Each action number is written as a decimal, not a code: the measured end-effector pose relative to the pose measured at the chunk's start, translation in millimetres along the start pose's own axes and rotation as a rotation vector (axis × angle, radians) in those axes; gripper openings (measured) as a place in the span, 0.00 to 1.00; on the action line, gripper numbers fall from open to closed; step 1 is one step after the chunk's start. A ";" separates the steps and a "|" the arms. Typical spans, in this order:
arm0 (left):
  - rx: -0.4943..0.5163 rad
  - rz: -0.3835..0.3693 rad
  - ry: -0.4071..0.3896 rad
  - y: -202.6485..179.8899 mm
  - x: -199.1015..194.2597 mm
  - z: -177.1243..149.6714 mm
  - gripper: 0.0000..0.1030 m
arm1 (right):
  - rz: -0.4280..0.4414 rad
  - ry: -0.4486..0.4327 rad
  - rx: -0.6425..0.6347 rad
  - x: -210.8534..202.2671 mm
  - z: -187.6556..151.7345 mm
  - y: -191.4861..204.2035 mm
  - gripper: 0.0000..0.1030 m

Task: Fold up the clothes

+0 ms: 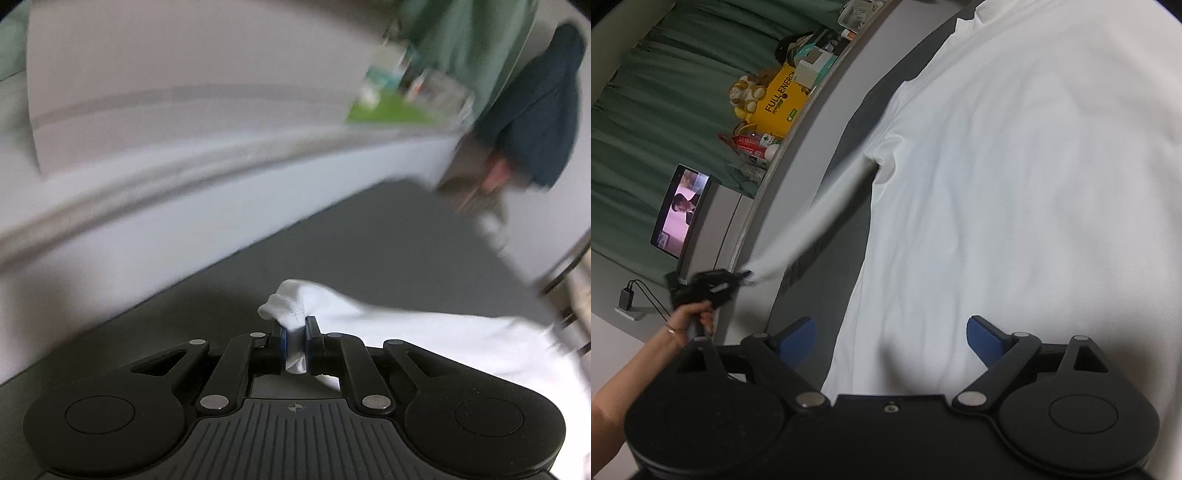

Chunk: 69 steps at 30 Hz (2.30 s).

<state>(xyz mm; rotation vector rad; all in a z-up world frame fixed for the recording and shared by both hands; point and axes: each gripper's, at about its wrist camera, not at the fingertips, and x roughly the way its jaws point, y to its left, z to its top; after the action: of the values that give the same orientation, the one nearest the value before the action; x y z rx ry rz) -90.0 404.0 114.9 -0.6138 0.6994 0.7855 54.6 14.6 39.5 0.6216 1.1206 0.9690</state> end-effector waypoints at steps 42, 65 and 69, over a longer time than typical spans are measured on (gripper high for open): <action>0.598 0.048 -0.201 -83.7 6.3 -45.0 0.97 | 0.006 0.011 -0.028 4.7 -0.8 3.0 0.93; 1.793 0.456 -0.265 -205.5 33.5 -206.2 0.70 | 0.009 0.011 -0.028 5.6 -1.5 3.5 0.95; 1.826 0.503 -0.268 -215.6 41.3 -213.1 0.71 | 0.011 0.010 -0.027 4.6 -2.2 3.1 0.95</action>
<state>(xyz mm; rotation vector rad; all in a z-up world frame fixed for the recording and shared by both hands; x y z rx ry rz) 33.0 147.6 1.8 1.3288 1.0084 0.3755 52.1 20.0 39.2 0.6020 1.1127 0.9960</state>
